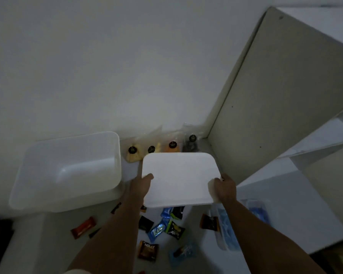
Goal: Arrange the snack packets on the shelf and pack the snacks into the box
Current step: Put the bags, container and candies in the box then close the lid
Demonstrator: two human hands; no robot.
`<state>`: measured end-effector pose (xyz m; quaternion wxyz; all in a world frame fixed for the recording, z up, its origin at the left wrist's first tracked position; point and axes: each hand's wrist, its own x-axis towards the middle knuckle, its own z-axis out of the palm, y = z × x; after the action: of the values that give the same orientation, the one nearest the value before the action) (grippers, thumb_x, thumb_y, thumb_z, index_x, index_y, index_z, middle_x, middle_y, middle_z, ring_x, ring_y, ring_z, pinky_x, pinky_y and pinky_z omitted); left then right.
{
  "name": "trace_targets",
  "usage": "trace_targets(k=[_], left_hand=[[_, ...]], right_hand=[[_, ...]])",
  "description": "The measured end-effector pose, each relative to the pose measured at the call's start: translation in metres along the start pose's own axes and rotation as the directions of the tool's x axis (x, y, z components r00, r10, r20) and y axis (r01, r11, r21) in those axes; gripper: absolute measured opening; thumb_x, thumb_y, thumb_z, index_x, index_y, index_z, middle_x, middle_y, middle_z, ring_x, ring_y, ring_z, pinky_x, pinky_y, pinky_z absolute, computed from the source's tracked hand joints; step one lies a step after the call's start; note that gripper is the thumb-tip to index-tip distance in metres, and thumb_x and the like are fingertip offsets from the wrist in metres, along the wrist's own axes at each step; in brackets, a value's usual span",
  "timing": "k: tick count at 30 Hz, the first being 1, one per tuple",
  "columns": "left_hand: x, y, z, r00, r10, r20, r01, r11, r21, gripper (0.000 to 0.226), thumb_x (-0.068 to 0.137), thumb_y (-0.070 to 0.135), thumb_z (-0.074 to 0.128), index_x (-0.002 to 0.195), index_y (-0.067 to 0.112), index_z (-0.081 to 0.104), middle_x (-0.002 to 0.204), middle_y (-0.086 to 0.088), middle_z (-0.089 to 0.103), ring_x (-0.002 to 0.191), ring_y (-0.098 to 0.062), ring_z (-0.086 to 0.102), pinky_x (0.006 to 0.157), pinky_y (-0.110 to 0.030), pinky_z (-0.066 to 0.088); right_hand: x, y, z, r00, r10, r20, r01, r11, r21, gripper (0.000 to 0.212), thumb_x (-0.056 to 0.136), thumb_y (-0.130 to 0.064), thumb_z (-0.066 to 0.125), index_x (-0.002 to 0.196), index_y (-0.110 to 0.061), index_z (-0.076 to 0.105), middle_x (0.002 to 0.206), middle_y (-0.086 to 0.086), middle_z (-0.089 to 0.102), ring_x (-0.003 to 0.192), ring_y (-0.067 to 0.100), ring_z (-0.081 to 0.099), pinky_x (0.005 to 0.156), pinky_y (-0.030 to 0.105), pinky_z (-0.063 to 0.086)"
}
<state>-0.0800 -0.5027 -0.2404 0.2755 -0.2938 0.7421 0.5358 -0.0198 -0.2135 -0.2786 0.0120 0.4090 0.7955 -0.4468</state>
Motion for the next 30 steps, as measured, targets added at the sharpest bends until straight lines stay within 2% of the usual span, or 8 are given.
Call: trace_targets(k=[2, 6, 11, 17, 21, 25, 28, 30], left_hand=[[0.015, -0.014, 0.004, 0.997, -0.069, -0.042, 0.069, 0.998, -0.002, 0.029, 0.089, 0.031, 0.067, 0.092, 0.002, 0.063, 0.092, -0.011, 0.062, 0.079, -0.027, 0.056, 0.073, -0.033, 0.042], [0.041, -0.028, 0.011, 0.987, -0.117, -0.107, 0.114, 0.993, -0.036, 0.043, 0.093, 0.030, 0.064, 0.116, -0.007, 0.062, 0.109, -0.019, 0.063, 0.089, -0.030, 0.054, 0.075, -0.035, 0.039], [0.062, -0.024, 0.019, 0.976, -0.123, -0.177, 0.110, 0.991, -0.079, 0.049, 0.094, 0.033, 0.061, 0.129, -0.002, 0.056, 0.121, -0.017, 0.061, 0.091, -0.029, 0.052, 0.078, -0.034, 0.042], [0.071, -0.015, 0.027, 0.961, -0.098, -0.258, 0.088, 0.995, -0.051, 0.051, 0.095, 0.032, 0.058, 0.135, 0.003, 0.053, 0.129, -0.018, 0.058, 0.111, -0.038, 0.056, 0.086, -0.038, 0.045], [0.075, -0.017, 0.029, 0.959, -0.067, -0.274, 0.062, 0.998, -0.025, 0.051, 0.093, 0.032, 0.058, 0.137, 0.007, 0.053, 0.128, -0.016, 0.059, 0.111, -0.038, 0.057, 0.086, -0.038, 0.045], [0.077, -0.018, 0.028, 0.964, -0.035, -0.263, 0.027, 0.999, -0.033, 0.049, 0.091, 0.033, 0.057, 0.134, 0.010, 0.057, 0.125, -0.015, 0.062, 0.109, -0.038, 0.058, 0.097, -0.048, 0.050], [0.076, -0.016, 0.027, 0.973, 0.000, -0.233, -0.005, 1.000, -0.020, 0.051, 0.091, 0.030, 0.055, 0.139, 0.013, 0.054, 0.130, -0.015, 0.060, 0.110, -0.036, 0.057, 0.091, -0.041, 0.049], [0.074, -0.014, 0.026, 0.976, 0.017, -0.218, -0.013, 1.000, 0.017, 0.055, 0.094, 0.028, 0.053, 0.147, 0.014, 0.046, 0.142, -0.013, 0.053, 0.120, -0.035, 0.053, 0.089, -0.036, 0.043]], right_hand=[[0.016, 0.007, 0.013, 0.998, 0.013, 0.069, -0.010, 0.999, -0.040, 0.035, 0.094, -0.011, 0.055, 0.127, -0.004, 0.065, 0.125, 0.020, 0.067, 0.116, 0.038, 0.061, 0.098, 0.037, 0.045], [0.038, 0.008, 0.033, 0.981, -0.018, 0.195, 0.041, 0.993, -0.111, 0.038, 0.097, -0.010, 0.051, 0.133, -0.006, 0.060, 0.131, 0.019, 0.063, 0.120, 0.038, 0.058, 0.100, 0.036, 0.043], [0.057, 0.002, 0.046, 0.947, -0.022, 0.321, 0.088, 0.977, -0.193, 0.051, 0.100, -0.018, 0.052, 0.150, -0.013, 0.044, 0.146, 0.017, 0.052, 0.132, 0.038, 0.050, 0.107, 0.040, 0.041], [0.073, -0.001, 0.054, 0.921, 0.028, 0.388, 0.097, 0.949, -0.299, 0.064, 0.102, -0.029, 0.051, 0.159, -0.024, 0.024, 0.158, 0.014, 0.039, 0.140, 0.037, 0.042, 0.114, 0.042, 0.036], [0.078, -0.003, 0.057, 0.921, 0.048, 0.387, 0.098, 0.933, -0.348, 0.065, 0.102, -0.032, 0.049, 0.160, -0.026, 0.020, 0.157, 0.015, 0.040, 0.138, 0.039, 0.044, 0.112, 0.044, 0.038], [0.079, -0.006, 0.058, 0.924, 0.046, 0.379, 0.102, 0.927, -0.362, 0.066, 0.102, -0.032, 0.049, 0.161, -0.025, 0.018, 0.156, 0.016, 0.040, 0.138, 0.039, 0.043, 0.112, 0.046, 0.039], [0.078, -0.009, 0.058, 0.924, 0.057, 0.378, 0.088, 0.931, -0.355, 0.069, 0.101, -0.035, 0.049, 0.161, -0.028, 0.016, 0.153, 0.017, 0.043, 0.133, 0.042, 0.046, 0.101, 0.057, 0.049], [0.077, -0.010, 0.057, 0.928, 0.060, 0.369, 0.078, 0.935, -0.347, 0.070, 0.101, -0.036, 0.051, 0.161, -0.027, 0.015, 0.151, 0.018, 0.044, 0.132, 0.042, 0.047, 0.100, 0.057, 0.050]])
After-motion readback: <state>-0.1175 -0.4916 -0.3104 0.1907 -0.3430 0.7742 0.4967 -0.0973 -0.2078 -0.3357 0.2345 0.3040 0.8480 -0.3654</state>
